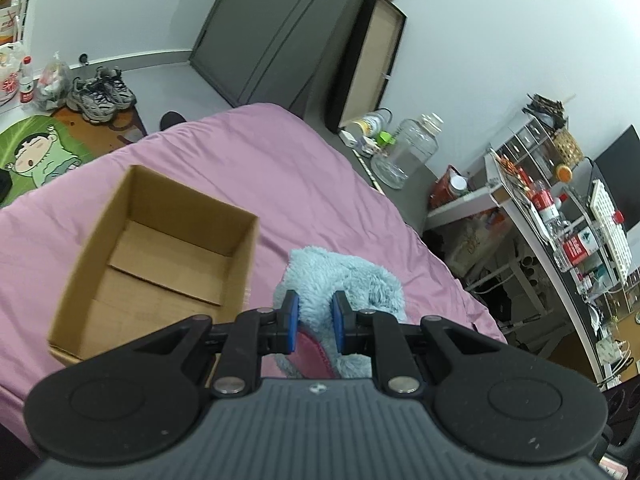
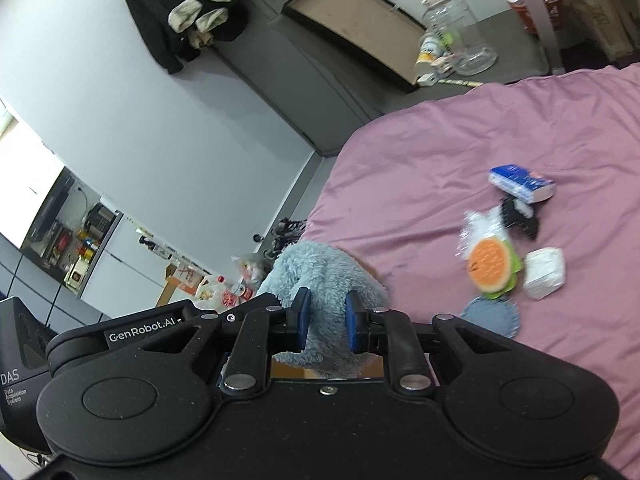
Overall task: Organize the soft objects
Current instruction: 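Carry the grey-blue plush with the right tool and lower it into the box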
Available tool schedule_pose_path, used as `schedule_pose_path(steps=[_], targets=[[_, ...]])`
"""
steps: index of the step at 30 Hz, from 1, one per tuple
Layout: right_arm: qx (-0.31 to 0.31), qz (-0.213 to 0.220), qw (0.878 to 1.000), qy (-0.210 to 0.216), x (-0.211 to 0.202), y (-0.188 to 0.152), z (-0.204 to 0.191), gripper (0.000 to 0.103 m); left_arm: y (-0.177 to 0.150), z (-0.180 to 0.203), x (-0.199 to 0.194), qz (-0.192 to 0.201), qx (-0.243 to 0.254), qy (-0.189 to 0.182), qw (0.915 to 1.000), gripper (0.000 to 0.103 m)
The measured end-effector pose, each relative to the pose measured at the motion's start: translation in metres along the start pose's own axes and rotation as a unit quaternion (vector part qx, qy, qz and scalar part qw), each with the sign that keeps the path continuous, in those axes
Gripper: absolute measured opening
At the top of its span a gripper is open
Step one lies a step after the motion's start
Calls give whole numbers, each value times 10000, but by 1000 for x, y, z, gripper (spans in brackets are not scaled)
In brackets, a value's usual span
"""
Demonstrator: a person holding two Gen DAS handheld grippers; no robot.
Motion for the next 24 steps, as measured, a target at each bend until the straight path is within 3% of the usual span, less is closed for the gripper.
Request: schedule_pose_path(steps=[13, 24], targets=[[-221, -251, 9993, 186, 47, -15, -42, 18, 25, -56, -10, 128, -197, 221, 9995, 16], [-150, -534, 9981, 264, 96, -18, -52, 19, 46, -93, 10, 140, -285, 529, 9981, 16]])
Point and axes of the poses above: each gripper's, at about its wrist camera, not at the fingertips, and x roughly the way its jaws point, z to its right, y to its top, the point moved 5 cm from there along x, roughly the way its jaws point, and after that the axes turned 3 degrees about -y, right-handed, at the moved point
